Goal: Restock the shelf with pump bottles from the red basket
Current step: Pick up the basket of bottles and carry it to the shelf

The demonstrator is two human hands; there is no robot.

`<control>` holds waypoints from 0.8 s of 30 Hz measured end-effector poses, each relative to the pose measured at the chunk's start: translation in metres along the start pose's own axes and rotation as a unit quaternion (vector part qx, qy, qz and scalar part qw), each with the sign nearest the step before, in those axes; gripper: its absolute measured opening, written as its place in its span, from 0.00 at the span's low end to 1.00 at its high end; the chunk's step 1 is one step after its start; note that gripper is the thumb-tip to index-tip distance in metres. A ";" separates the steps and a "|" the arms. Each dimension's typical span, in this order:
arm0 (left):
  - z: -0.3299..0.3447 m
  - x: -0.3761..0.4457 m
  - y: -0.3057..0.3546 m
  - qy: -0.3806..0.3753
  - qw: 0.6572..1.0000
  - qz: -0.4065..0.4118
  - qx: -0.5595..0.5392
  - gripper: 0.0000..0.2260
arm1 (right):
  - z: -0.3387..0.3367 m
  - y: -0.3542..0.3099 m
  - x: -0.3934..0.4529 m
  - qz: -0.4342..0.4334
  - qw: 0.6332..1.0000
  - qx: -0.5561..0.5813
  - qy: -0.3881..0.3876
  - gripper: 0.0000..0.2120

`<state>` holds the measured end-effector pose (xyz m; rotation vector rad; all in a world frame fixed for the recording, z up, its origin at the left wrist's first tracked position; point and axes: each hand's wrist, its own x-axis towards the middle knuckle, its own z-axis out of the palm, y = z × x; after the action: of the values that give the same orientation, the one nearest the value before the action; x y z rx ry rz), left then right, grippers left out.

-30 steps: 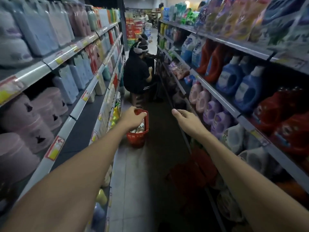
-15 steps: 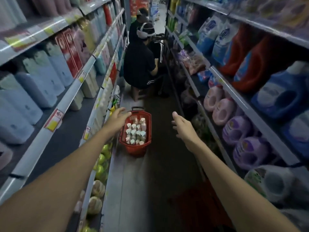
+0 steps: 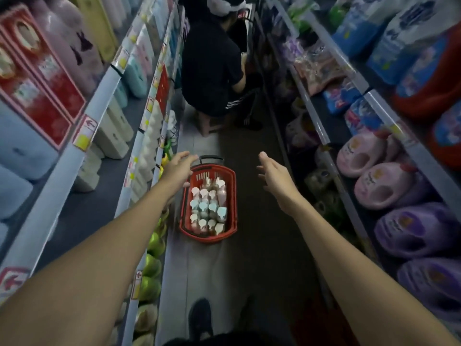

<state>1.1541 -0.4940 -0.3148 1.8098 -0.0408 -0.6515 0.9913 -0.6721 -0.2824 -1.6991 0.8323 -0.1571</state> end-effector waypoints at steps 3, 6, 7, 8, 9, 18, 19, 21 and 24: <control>0.009 0.054 0.003 0.008 1.000 -0.022 -0.015 0.21 | 0.004 -0.013 0.056 -0.001 0.999 -0.026 -0.025 0.30; 0.017 0.110 0.003 0.034 0.997 -0.043 -0.048 0.21 | 0.008 -0.028 0.119 -0.011 0.997 -0.046 -0.053 0.29; 0.020 0.128 0.002 0.047 0.995 -0.052 -0.065 0.21 | 0.010 -0.032 0.140 -0.018 0.996 -0.055 -0.068 0.28; 0.023 0.146 0.000 0.060 0.993 -0.060 -0.078 0.20 | 0.013 -0.034 0.165 -0.028 0.993 -0.068 -0.088 0.26; 0.027 0.163 -0.003 0.080 0.991 -0.064 -0.091 0.19 | 0.018 -0.036 0.191 -0.038 0.990 -0.082 -0.111 0.26; 0.077 0.251 -0.055 0.318 0.902 -0.181 -0.228 0.15 | 0.072 -0.005 0.394 -0.012 0.918 -0.198 -0.345 0.15; 0.085 0.254 -0.065 0.339 0.887 -0.201 -0.240 0.15 | 0.073 0.006 0.408 -0.005 0.904 -0.219 -0.368 0.17; 0.102 0.255 -0.088 0.376 0.858 -0.236 -0.257 0.15 | 0.078 0.031 0.433 0.009 0.878 -0.245 -0.411 0.27; 0.126 0.253 -0.133 0.416 0.828 -0.269 -0.262 0.19 | 0.093 0.080 0.468 0.021 0.858 -0.268 -0.437 0.40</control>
<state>1.2729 -0.6449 -0.5607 1.4092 1.1636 -0.1557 1.3487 -0.8826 -0.5320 -1.9725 0.2089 0.9055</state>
